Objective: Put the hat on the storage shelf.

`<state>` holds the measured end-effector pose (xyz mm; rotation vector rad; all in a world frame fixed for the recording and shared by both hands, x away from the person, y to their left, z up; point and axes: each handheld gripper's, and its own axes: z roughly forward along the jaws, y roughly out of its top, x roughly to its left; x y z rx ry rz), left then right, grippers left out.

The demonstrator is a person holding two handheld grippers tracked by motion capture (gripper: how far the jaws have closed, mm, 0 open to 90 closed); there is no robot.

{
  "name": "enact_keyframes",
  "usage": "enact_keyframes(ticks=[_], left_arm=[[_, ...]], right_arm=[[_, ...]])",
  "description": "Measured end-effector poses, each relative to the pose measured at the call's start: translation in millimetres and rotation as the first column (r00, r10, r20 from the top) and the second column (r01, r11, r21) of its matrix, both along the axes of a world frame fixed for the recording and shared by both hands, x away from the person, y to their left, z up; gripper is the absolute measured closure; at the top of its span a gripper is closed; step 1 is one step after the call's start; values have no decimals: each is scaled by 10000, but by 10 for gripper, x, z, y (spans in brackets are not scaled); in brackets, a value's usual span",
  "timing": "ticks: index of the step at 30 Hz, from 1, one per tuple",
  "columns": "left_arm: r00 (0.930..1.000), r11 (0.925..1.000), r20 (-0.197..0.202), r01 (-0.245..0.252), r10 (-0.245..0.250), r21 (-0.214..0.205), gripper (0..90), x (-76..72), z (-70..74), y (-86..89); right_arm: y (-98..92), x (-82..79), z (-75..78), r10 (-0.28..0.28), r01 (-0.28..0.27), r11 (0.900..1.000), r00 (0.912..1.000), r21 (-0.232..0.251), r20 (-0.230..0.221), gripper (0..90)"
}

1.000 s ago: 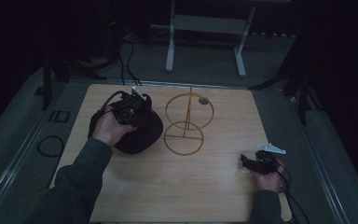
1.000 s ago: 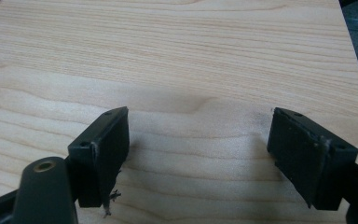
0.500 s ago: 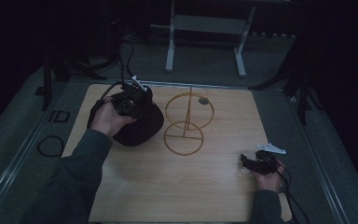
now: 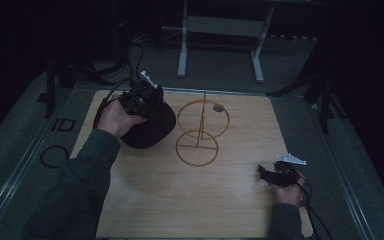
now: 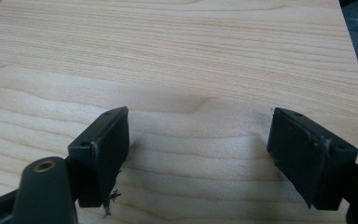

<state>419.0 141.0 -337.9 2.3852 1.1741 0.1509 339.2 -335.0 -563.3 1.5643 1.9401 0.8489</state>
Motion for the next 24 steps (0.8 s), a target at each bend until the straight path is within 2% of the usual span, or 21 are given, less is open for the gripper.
enact_keyframes(ticks=[3, 8, 14, 21, 24], left_arm=[[10000, 10000, 34, 7, -7, -79, 763, 12, 45, 4], [9998, 10000, 186, -72, 72, 36, 763, 33, 141, 12], [9997, 9999, 241, -49, 52, -133, 763, 59, 261, 32], [9995, 9994, 253, 172, -164, -294, 762, 69, 371, 12], [9992, 9993, 259, 316, -312, -180, 763, 82, 414, -10]], right_arm=[[0, 0, 1, 0, 0, 10000, 10000, 2, -5, 208], [-1, 0, 0, 5, -5, 10000, 10000, -4, -4, 207], [-2, 0, 1, 20, -20, 10000, 10000, -27, -12, 208], [-2, 0, 1, 20, -20, 10000, 10000, -25, -13, 207], [-2, 0, 1, 18, -19, 10000, 10000, -22, -11, 208]])
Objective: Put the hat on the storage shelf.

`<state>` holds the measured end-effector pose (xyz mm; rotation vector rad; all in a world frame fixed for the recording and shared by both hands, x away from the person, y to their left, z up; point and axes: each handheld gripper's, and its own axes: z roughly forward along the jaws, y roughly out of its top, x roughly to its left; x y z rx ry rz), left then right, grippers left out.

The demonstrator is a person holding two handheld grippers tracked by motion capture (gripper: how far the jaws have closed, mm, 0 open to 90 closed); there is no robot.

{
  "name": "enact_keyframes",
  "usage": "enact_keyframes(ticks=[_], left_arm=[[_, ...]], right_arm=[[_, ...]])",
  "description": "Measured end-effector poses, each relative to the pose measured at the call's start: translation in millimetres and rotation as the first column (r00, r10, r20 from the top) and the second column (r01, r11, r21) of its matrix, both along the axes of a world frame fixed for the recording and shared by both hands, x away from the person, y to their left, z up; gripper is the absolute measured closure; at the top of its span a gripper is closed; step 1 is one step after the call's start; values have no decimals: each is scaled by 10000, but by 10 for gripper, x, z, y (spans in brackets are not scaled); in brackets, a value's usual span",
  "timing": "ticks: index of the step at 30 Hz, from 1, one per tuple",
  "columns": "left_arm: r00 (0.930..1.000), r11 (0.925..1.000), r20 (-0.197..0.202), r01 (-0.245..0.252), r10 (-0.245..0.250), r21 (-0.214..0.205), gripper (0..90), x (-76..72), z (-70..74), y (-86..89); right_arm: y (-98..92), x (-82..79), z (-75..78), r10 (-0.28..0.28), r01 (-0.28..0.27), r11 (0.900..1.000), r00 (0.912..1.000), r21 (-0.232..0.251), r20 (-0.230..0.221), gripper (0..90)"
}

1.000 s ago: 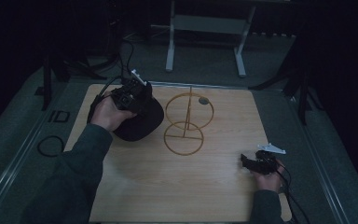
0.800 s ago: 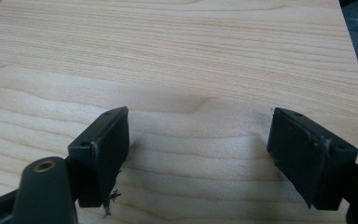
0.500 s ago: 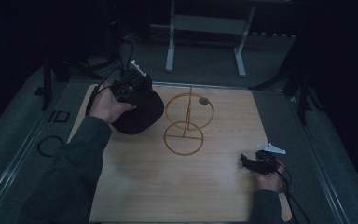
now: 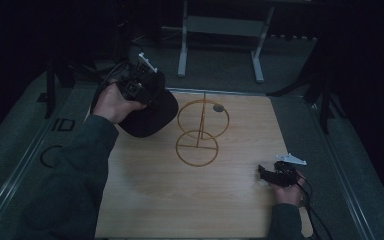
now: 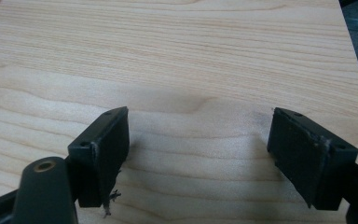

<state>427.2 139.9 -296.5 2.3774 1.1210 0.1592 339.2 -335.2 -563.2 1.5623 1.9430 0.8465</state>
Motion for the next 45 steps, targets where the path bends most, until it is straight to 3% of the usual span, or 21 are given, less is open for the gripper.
enact_keyframes(ticks=[10, 26, 36, 45], left_arm=[[9991, 9991, 48, 427, -428, 49, 761, 49, 109, -69], [9894, 9897, 259, 1430, -1432, 88, 758, 43, 190, -233], [9865, 9871, 385, 1599, -1594, -87, 758, 28, 241, -294], [9768, 9786, 665, 2049, -2034, -171, 758, -6, 291, -453]], right_arm=[[-2, 0, -1, 14, -14, 10000, 10000, -17, 5, 207], [-1, 0, 0, 12, -12, 10000, 10000, -12, -1, 207], [0, -1, 0, 3, -3, 10000, 10000, -3, -8, 208], [0, -1, 0, 2, -2, 10000, 10000, 0, -6, 207]])
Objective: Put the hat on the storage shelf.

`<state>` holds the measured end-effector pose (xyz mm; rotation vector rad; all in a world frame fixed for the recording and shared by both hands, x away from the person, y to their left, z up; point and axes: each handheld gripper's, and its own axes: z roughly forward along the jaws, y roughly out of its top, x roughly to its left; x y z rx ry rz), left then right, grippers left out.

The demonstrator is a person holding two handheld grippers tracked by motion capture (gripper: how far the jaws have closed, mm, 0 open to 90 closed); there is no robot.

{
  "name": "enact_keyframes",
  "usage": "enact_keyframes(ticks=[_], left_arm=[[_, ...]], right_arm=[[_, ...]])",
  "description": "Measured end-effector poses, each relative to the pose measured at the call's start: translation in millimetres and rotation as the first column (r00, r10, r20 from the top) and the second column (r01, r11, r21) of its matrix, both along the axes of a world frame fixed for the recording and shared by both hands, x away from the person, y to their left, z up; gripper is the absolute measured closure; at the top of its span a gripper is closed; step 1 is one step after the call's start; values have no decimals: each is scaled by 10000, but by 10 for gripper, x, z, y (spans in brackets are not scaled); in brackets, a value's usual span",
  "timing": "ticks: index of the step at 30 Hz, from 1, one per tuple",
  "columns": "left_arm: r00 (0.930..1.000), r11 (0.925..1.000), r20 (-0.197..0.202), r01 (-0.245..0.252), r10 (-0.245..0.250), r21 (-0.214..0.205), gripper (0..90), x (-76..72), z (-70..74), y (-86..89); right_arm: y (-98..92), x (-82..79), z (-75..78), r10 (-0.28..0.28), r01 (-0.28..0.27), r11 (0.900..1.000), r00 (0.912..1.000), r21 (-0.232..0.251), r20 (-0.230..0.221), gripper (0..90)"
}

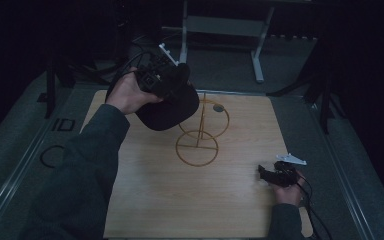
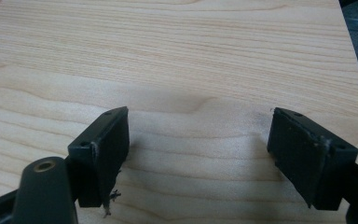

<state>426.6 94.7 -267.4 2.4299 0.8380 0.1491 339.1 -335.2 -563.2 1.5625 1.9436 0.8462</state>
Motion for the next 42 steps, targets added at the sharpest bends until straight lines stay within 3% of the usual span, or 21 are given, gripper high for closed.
enact_keyframes(ticks=[28, 42], left_arm=[[9955, 9954, 41, 941, -942, 181, 756, -27, 85, -495], [9931, 9931, 96, 1165, -1167, 123, 756, -45, 95, -640]], right_arm=[[-1, 2, -1, 33, -33, 10000, 10000, -12, 22, 207], [-1, 2, -1, 33, -33, 10000, 10000, -7, 22, 207]])
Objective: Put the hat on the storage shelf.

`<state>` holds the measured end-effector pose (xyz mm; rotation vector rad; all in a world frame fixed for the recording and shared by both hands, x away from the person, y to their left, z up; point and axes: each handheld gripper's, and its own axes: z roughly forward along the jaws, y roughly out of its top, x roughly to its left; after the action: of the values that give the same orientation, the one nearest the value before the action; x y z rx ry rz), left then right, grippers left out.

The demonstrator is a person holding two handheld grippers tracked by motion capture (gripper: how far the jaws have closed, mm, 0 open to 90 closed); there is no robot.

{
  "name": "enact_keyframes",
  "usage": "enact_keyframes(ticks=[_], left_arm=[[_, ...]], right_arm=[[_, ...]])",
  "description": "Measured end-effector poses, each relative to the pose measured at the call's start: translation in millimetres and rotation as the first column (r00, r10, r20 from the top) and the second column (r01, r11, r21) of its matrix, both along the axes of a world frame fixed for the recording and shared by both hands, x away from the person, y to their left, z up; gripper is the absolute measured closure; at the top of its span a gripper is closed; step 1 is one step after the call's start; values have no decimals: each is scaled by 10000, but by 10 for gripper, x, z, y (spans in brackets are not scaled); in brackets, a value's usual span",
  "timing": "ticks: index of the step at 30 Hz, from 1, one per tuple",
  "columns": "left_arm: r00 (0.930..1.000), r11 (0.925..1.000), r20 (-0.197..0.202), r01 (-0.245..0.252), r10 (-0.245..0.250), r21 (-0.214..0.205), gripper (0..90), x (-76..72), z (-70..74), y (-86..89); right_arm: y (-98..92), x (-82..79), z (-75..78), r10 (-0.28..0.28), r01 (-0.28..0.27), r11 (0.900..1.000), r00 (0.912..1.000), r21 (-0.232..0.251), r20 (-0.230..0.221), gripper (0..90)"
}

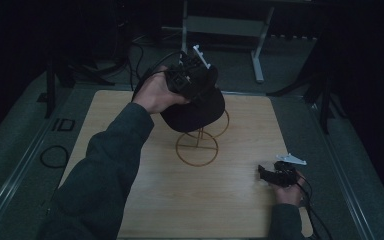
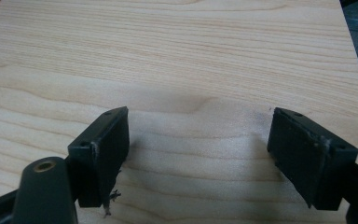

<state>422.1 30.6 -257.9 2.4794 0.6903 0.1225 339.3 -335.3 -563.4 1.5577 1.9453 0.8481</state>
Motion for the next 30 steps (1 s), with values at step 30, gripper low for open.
enact_keyframes(ticks=[30], left_arm=[[9969, 9942, -190, 776, -764, 742, 751, -51, -116, -433]], right_arm=[[12, 40, 0, 62, -62, 10000, 10000, 13, 2, 207]])
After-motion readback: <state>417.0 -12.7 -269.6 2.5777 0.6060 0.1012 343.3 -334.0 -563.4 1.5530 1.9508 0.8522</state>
